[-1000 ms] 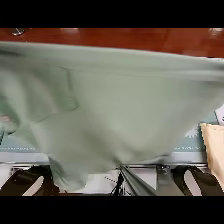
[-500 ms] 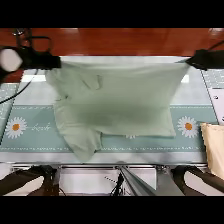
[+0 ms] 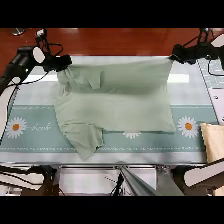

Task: Fold the shirts.

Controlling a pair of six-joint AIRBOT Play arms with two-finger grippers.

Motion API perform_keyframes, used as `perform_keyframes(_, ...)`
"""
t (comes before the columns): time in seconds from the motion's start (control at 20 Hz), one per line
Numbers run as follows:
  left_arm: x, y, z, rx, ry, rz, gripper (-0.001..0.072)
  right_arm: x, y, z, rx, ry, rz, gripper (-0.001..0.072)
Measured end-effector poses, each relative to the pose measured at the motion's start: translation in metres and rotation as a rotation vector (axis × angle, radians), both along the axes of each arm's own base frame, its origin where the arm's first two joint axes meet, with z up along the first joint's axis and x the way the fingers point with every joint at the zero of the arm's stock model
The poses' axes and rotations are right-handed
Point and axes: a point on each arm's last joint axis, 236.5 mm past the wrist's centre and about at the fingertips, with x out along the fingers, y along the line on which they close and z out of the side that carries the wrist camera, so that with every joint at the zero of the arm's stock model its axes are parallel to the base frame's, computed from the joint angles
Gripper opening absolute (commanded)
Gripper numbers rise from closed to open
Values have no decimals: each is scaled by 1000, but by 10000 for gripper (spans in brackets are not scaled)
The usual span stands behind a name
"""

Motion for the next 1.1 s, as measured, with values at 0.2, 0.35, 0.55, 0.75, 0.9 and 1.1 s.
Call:
perform_keyframes(0.2, -28, 1, -17, -27, 153, -58, 26, -16, -10, -22, 35, 123, 21, 20)
perform_keyframes(0.35, -71, -1, -37, -4, 332, -175, 27, -46, -14, -37, 42, 243, 93, 20)
perform_keyframes(0.55, -116, -2, -67, 12, 503, -278, 26, -92, -9, -76, 47, 422, 167, 20)
perform_keyframes(0.75, -139, -2, -84, 7, 593, -316, 32, -120, -1, -109, 56, 526, 188, 281)
perform_keyframes(0.9, -147, 1, -87, 5, 627, -323, 704, -128, 1, -117, 59, 554, 190, 630)
perform_keyframes(1.1, -169, 24, -79, 53, 715, -325, 704, -144, -12, -100, 40, 574, 186, 629)
